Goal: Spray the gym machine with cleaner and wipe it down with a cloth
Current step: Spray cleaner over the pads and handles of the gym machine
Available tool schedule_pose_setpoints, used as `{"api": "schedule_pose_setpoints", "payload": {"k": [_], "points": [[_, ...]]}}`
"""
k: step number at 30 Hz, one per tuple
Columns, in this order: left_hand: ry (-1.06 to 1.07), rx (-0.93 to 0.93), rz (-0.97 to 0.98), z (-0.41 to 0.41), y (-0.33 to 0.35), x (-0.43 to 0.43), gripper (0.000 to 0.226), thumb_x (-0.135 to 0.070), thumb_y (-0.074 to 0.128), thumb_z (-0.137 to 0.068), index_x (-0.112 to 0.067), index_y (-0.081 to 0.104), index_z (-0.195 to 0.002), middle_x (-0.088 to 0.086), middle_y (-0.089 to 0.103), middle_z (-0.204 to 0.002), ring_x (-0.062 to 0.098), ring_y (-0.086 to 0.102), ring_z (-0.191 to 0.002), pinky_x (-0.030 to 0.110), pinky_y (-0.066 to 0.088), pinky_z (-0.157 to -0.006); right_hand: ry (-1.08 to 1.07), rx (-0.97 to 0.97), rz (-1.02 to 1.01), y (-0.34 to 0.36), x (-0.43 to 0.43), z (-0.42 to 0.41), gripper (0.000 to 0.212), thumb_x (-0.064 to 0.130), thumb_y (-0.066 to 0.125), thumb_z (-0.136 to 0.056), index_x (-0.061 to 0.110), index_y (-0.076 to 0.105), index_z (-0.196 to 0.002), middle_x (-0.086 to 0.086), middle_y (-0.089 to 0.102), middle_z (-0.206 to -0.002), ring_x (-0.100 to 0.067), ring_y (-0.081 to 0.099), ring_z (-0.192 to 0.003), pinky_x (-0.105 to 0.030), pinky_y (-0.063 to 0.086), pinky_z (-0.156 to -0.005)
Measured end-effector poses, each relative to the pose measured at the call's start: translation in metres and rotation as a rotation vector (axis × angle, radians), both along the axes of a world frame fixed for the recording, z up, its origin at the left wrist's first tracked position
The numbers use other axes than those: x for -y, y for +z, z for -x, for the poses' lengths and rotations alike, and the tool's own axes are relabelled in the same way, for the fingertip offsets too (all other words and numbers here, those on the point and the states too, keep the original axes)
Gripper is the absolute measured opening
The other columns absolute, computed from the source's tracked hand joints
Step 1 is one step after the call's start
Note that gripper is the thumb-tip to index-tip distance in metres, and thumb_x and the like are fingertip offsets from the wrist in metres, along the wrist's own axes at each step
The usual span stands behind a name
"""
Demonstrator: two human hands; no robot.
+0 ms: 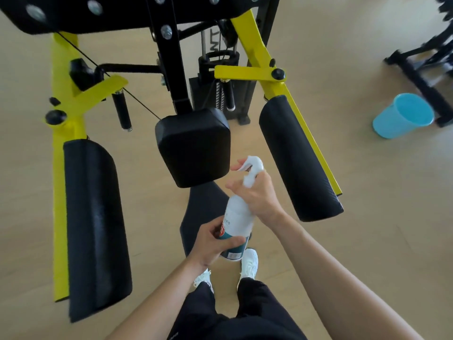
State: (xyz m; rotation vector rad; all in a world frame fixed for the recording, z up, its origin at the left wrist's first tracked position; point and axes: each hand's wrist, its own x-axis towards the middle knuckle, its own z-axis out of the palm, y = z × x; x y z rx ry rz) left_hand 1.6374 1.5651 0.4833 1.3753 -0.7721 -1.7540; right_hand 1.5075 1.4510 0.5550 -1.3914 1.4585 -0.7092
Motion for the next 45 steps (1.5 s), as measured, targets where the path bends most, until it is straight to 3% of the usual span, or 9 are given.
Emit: {"api": "schedule_pose_setpoints", "payload": {"k": [5,9,15,18,22,31,36,41,45], "points": [[0.104,0.012,0.007,-0.004,-0.001,-0.024,0.062,-0.029,0.093,-0.060,-0.010,0.073,-0.115,0.011,0.078,-0.106,0.030,0.074,-0.102,0.034,0.060,-0.084,-0.052,0.081,-0.126,0.002,-0.019,-0.023,0.024,0.027,0.071,-0.096,0.006,0.061,-0.089,-0.007,0.072,-0.072,-0.014,0.072,-0.060,-0.028,0.060,-0.067],[0.099,0.019,0.001,-0.005,0.001,-0.027,0.053,-0.015,0.094,-0.067,-0.012,0.074,-0.116,0.009,0.078,-0.108,0.028,0.074,-0.103,0.032,0.060,-0.085,-0.056,0.094,-0.158,0.000,-0.019,-0.024,0.028,0.028,0.072,-0.095,0.004,0.062,-0.086,-0.005,0.072,-0.067,-0.019,0.074,-0.062,-0.044,0.063,-0.076],[-0.038,0.011,-0.004,0.004,0.003,-0.013,0.039,0.001,0.085,-0.079,-0.011,0.073,-0.114,0.006,0.079,-0.106,0.022,0.075,-0.100,0.029,0.059,-0.082,-0.081,0.036,-0.032,-0.003,-0.020,0.003,0.025,0.021,0.078,-0.086,0.031,0.062,-0.103,0.024,0.065,-0.103,-0.011,0.070,-0.093,-0.028,0.063,-0.068],[-0.152,0.027,0.004,0.010,0.003,0.000,0.043,-0.008,0.089,-0.078,-0.015,0.073,-0.118,0.002,0.078,-0.108,0.020,0.074,-0.102,0.030,0.060,-0.083,-0.316,0.079,-0.084,-0.004,-0.024,0.021,0.011,0.023,0.073,-0.093,0.023,0.063,-0.093,0.005,0.071,-0.088,-0.022,0.075,-0.079,-0.039,0.066,-0.066],[-0.258,0.055,0.003,0.014,0.001,0.015,0.044,-0.013,0.091,-0.076,-0.014,0.073,-0.116,0.007,0.077,-0.109,0.027,0.074,-0.104,0.041,0.061,-0.092,-0.588,0.032,-0.146,-0.004,-0.024,0.028,0.025,0.033,0.067,-0.099,0.011,0.064,-0.089,-0.002,0.073,-0.076,-0.015,0.074,-0.063,-0.030,0.061,-0.059],[-0.246,0.035,0.010,0.005,0.009,0.031,0.036,-0.013,0.087,-0.081,-0.012,0.073,-0.115,0.008,0.078,-0.107,0.027,0.074,-0.104,0.043,0.058,-0.097,-0.460,0.007,-0.076,0.008,-0.002,0.014,0.020,0.033,0.073,-0.092,0.023,0.061,-0.103,-0.005,0.071,-0.093,-0.020,0.075,-0.079,-0.044,0.066,-0.070],[-0.248,0.057,0.056,-0.001,0.014,0.048,0.054,-0.035,0.090,-0.071,-0.018,0.072,-0.119,0.003,0.077,-0.111,0.024,0.073,-0.108,0.046,0.058,-0.099,-0.446,-0.036,-0.077,0.019,0.019,0.006,0.025,0.037,0.063,-0.101,0.016,0.059,-0.089,0.011,0.069,-0.062,-0.015,0.075,-0.063,-0.028,0.061,-0.059],[-0.189,0.513,0.191,0.000,0.038,0.076,0.062,-0.069,0.074,-0.069,-0.038,0.067,-0.122,-0.021,0.074,-0.109,0.003,0.070,-0.100,0.038,0.060,-0.091,-0.269,-0.032,-0.112,0.023,0.073,0.001,0.023,0.033,0.064,-0.101,0.015,0.060,-0.088,0.011,0.073,-0.064,-0.022,0.076,-0.072,-0.044,0.064,-0.077],[0.198,0.920,0.589,-0.020,0.069,0.109,0.047,-0.054,0.068,-0.085,-0.023,0.073,-0.120,-0.013,0.073,-0.107,0.005,0.068,-0.094,0.031,0.060,-0.078,-0.106,-0.061,-0.095,0.011,0.125,-0.009,0.015,0.020,0.065,-0.099,0.006,0.063,-0.096,-0.007,0.074,-0.072,-0.022,0.076,-0.066,-0.050,0.063,-0.079]]}}
